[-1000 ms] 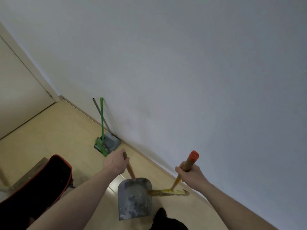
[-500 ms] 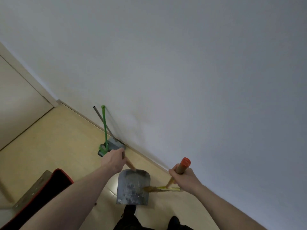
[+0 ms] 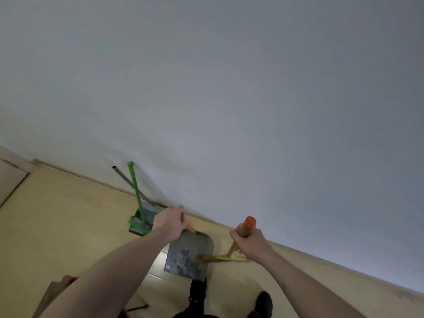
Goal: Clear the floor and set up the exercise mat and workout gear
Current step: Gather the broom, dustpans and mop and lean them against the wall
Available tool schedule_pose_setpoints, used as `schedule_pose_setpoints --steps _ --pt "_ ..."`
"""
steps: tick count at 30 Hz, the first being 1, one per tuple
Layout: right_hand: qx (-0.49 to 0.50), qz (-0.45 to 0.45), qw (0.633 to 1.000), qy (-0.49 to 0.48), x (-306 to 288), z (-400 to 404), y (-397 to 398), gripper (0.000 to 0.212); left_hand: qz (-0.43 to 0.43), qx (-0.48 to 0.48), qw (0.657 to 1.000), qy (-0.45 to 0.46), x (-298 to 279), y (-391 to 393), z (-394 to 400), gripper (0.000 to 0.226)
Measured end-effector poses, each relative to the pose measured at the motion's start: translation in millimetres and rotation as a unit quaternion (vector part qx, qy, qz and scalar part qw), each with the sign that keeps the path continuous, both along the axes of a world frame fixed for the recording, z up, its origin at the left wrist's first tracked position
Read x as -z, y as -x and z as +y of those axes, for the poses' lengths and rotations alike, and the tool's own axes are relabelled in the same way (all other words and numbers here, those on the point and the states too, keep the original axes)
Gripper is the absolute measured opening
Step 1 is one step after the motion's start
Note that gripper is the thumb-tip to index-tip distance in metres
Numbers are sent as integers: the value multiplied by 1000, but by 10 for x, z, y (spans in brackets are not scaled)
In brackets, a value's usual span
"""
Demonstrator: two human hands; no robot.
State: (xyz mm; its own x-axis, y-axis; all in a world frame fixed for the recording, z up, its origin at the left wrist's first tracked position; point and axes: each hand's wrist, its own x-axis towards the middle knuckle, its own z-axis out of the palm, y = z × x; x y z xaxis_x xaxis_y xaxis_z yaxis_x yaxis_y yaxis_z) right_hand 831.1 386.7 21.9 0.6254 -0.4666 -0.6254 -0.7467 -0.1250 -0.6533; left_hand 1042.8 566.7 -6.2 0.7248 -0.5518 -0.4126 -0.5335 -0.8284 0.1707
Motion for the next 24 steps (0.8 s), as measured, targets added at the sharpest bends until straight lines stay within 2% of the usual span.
schedule_pose_setpoints --steps 5,9,14,18,24 --pt "54 2 998 -30 83 96 -139 27 17 -12 1000 18 107 -62 -10 13" --pt "68 14 997 -44 194 175 -409 33 20 -16 999 34 231 -254 -49 12" --pt "66 20 997 -26 316 295 -686 41 18 -2 999 44 271 -393 -151 12" --pt "72 -6 997 -8 382 341 -859 38 8 8 999 47 329 -457 -123 17" --pt "52 29 998 0 584 243 -1025 39 -7 21 999 50 383 -537 -158 22"
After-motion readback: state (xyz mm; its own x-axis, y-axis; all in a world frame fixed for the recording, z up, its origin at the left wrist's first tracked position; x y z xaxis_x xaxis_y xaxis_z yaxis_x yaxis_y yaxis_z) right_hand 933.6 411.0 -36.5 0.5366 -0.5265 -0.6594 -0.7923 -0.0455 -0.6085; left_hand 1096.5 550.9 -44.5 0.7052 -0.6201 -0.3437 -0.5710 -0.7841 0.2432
